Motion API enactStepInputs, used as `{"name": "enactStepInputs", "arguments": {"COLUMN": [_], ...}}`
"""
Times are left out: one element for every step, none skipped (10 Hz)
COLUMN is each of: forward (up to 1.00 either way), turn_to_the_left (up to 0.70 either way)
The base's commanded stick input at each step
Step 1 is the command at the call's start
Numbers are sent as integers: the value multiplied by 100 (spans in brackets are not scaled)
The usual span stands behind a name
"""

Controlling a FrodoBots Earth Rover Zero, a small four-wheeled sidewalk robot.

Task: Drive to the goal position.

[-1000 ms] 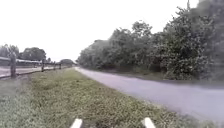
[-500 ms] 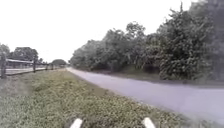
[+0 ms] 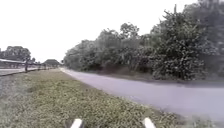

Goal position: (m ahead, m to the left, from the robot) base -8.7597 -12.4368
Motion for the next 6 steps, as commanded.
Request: {"name": "enactStepInputs", "arguments": {"forward": [0, 18, 60, 85, 85, 85], "turn_to_the_left": [-85, -60, -27, -34, -34, -34]}}
